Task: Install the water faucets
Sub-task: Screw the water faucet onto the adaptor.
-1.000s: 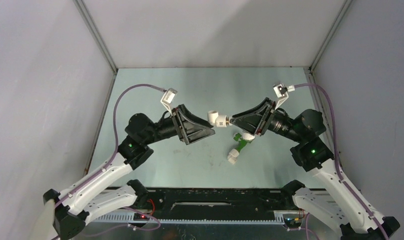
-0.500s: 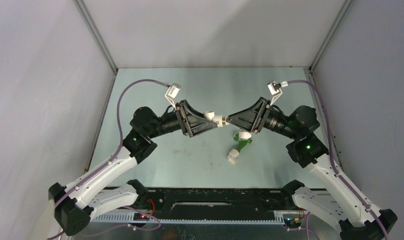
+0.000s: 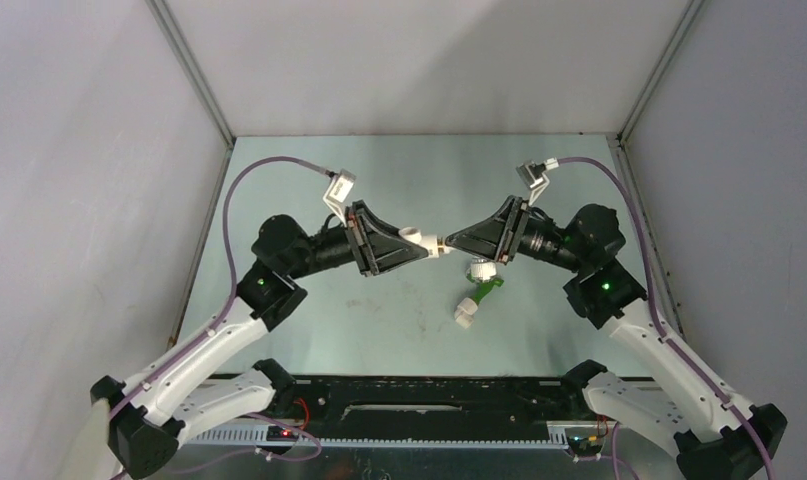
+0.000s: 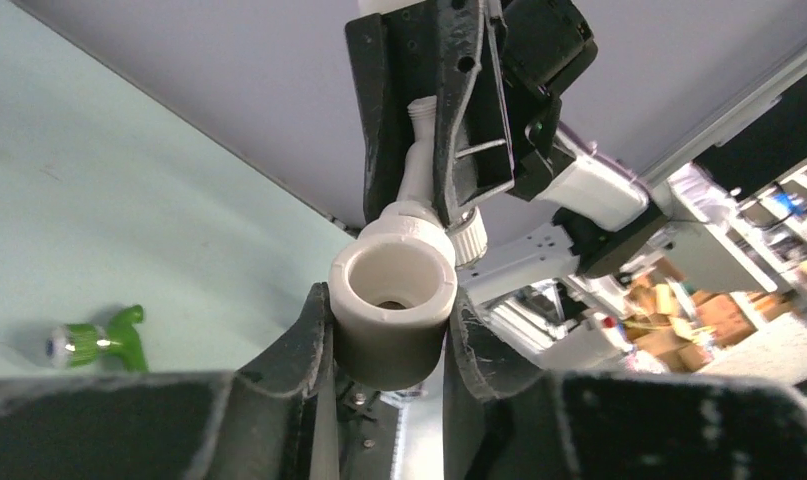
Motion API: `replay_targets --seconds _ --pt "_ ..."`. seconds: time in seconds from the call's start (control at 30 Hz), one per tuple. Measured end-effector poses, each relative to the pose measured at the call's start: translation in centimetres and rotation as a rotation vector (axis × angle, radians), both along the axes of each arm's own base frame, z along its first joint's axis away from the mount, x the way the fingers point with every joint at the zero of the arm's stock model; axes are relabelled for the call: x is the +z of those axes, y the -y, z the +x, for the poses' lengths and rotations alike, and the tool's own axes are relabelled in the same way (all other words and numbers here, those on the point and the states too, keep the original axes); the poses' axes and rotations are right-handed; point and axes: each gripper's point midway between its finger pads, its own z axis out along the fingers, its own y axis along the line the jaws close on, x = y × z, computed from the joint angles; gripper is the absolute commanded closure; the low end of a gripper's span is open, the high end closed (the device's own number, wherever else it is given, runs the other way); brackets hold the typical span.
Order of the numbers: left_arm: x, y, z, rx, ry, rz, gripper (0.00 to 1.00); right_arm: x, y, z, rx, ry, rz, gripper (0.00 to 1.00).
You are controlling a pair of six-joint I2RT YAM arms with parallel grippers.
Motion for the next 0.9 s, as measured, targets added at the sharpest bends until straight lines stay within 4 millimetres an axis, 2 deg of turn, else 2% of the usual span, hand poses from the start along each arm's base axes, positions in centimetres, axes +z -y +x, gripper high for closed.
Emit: replay_targets --seconds 0.1,0.23,0.37,0.47,0.53,0.57,0.6,0.67,0.83,0.87,0.9 --pt "-0.2 -0.4 -0.2 0.011 0.073 0.028 1.0 -0.4 -0.3 0.0 0.023 -0.059 0.002 1.0" --pt "-0.6 -0.9 -0.7 0.033 0.295 0.105 1.0 -1.1 -0.9 0.1 0.062 -0.165 0.009 1.0" --pt "-1.5 -1.6 -1.6 0.063 0.661 0.232 1.0 -1.9 -1.7 -0.1 0.128 -0.28 0.007 1.0" --pt "-2.5 -2.1 -2.1 0.071 1.01 0.386 1.0 -2.6 -2.1 -0.4 0.184 -0.366 -0.002 1.0" --pt "-2.9 -2.3 -2.1 0.083 1.228 0.492 1.0 -3.0 -2.3 -0.4 0.202 -0.411 -0.006 1.0" --pt "-3.1 -2.7 -1.3 0.116 1.334 0.572 1.0 -3.1 -2.4 -0.5 0.209 -0.424 -0.007 1.0" --pt "-3.3 -2.2 -2.2 0.099 1.444 0.606 1.0 -3.2 -2.4 -0.7 0.222 -0.439 -0.01 1.0" --pt "-3.2 -2.1 -2.4 0.12 1.659 0.707 1.0 -3.1 -2.4 -0.9 0.235 -0.454 -0.01 1.0" --pt "-3.5 -2.1 -2.1 0.2 2.053 0.934 1.0 -3.5 -2.3 -0.8 0.236 -0.489 -0.016 1.0" --pt "-3.5 -2.1 -1.9 0.209 2.103 0.978 0.97 -3.7 -2.4 -0.6 0.233 -0.498 -0.018 1.0" --pt "-3.4 -2.1 -1.9 0.215 2.138 1.012 0.86 -3.7 -2.4 -0.5 0.231 -0.501 -0.018 1.0"
